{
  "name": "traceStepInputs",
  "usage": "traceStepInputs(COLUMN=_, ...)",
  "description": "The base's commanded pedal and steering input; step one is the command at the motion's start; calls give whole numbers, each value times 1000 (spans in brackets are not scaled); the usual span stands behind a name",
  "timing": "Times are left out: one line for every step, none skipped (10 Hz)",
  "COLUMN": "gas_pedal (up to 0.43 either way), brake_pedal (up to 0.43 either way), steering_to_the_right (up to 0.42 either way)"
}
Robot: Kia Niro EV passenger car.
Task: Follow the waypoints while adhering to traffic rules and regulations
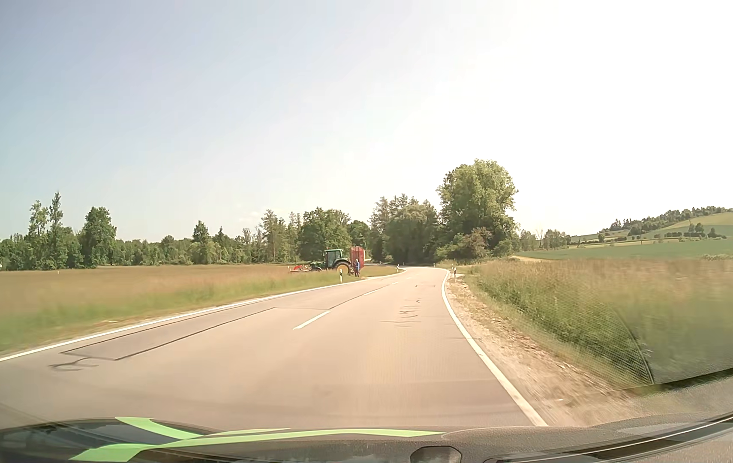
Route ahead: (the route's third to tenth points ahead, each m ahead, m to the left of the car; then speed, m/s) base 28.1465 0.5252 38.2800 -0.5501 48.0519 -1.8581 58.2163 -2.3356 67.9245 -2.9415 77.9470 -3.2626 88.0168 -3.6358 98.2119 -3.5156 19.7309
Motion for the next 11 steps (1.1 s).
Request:
traceStepInputs(gas_pedal=98, brake_pedal=0, steering_to_the_right=16)
traceStepInputs(gas_pedal=98, brake_pedal=0, steering_to_the_right=16)
traceStepInputs(gas_pedal=98, brake_pedal=0, steering_to_the_right=16)
traceStepInputs(gas_pedal=110, brake_pedal=0, steering_to_the_right=16)
traceStepInputs(gas_pedal=110, brake_pedal=0, steering_to_the_right=16)
traceStepInputs(gas_pedal=110, brake_pedal=0, steering_to_the_right=16)
traceStepInputs(gas_pedal=118, brake_pedal=0, steering_to_the_right=17)
traceStepInputs(gas_pedal=118, brake_pedal=0, steering_to_the_right=16)
traceStepInputs(gas_pedal=118, brake_pedal=0, steering_to_the_right=15)
traceStepInputs(gas_pedal=118, brake_pedal=0, steering_to_the_right=10)
traceStepInputs(gas_pedal=118, brake_pedal=0, steering_to_the_right=7)
